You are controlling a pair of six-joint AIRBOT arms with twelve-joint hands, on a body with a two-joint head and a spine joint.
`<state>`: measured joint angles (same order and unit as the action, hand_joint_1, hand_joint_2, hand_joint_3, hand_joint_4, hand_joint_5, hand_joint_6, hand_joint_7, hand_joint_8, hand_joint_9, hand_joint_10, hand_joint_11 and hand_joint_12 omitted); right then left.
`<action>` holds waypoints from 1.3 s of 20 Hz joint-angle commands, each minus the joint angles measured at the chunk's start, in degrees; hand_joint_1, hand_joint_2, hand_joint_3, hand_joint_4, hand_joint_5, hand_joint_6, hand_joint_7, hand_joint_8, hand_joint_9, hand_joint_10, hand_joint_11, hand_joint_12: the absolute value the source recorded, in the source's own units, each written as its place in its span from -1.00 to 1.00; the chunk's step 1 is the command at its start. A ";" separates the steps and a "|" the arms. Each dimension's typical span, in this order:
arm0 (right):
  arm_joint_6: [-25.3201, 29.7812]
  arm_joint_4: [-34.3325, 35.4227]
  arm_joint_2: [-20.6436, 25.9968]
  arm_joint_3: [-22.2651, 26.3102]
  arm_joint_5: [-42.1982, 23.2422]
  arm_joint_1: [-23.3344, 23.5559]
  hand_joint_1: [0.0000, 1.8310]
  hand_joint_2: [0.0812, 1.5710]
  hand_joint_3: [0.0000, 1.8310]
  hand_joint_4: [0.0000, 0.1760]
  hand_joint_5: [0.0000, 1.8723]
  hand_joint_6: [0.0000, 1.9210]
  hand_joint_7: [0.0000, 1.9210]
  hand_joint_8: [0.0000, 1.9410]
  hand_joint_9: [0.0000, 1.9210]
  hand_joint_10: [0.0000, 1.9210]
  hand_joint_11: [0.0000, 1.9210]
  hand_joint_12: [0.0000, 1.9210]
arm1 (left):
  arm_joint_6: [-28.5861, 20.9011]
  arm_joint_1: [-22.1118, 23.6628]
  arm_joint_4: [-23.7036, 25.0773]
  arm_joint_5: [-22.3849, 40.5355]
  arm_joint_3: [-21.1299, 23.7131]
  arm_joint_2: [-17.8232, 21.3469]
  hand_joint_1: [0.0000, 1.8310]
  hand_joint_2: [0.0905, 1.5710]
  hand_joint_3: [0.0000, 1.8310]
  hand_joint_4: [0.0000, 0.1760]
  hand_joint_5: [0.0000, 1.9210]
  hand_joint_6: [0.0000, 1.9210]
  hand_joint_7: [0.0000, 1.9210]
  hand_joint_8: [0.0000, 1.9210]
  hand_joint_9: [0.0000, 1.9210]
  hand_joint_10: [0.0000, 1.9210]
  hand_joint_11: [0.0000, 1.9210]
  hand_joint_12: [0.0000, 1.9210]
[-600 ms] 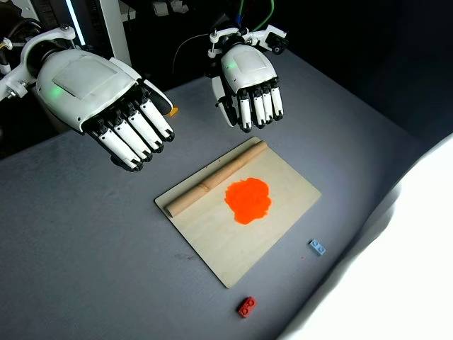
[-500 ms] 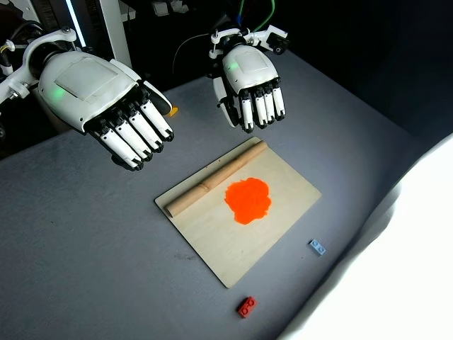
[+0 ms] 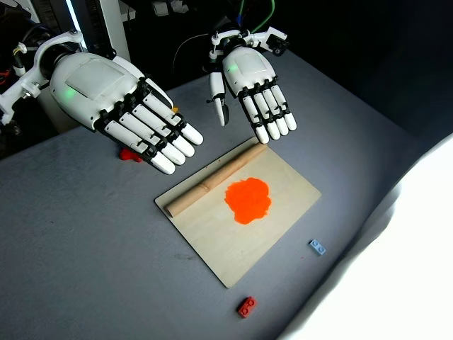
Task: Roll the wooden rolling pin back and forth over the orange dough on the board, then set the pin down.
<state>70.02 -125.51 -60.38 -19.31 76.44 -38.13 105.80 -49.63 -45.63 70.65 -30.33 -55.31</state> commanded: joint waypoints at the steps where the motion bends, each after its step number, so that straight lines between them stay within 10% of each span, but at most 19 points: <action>1: 0.08 -5.42 -0.15 -0.08 4.58 0.04 -1.00 0.96 -1.00 -1.00 -0.85 -1.00 -0.89 -1.00 -0.92 -1.00 -1.00 -0.76 | -0.59 -0.03 2.80 4.50 -0.46 0.12 -1.00 0.84 -0.95 -1.00 -1.00 -1.00 -1.00 -1.00 -1.00 -1.00 -1.00 -1.00; 26: 8.43 -9.25 -15.16 -13.82 7.49 -4.84 -1.00 0.91 -0.99 -1.00 -0.84 -1.00 -0.84 -1.00 -0.91 -1.00 -1.00 -0.71 | -10.34 -3.27 1.47 4.67 -8.23 -7.00 -1.00 0.87 -0.96 -1.00 -1.00 -1.00 -1.00 -1.00 -1.00 -1.00 -1.00 -1.00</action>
<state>78.28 -129.03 -75.99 -33.58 79.40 -43.11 95.68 -53.10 -47.40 70.13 -38.59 -62.43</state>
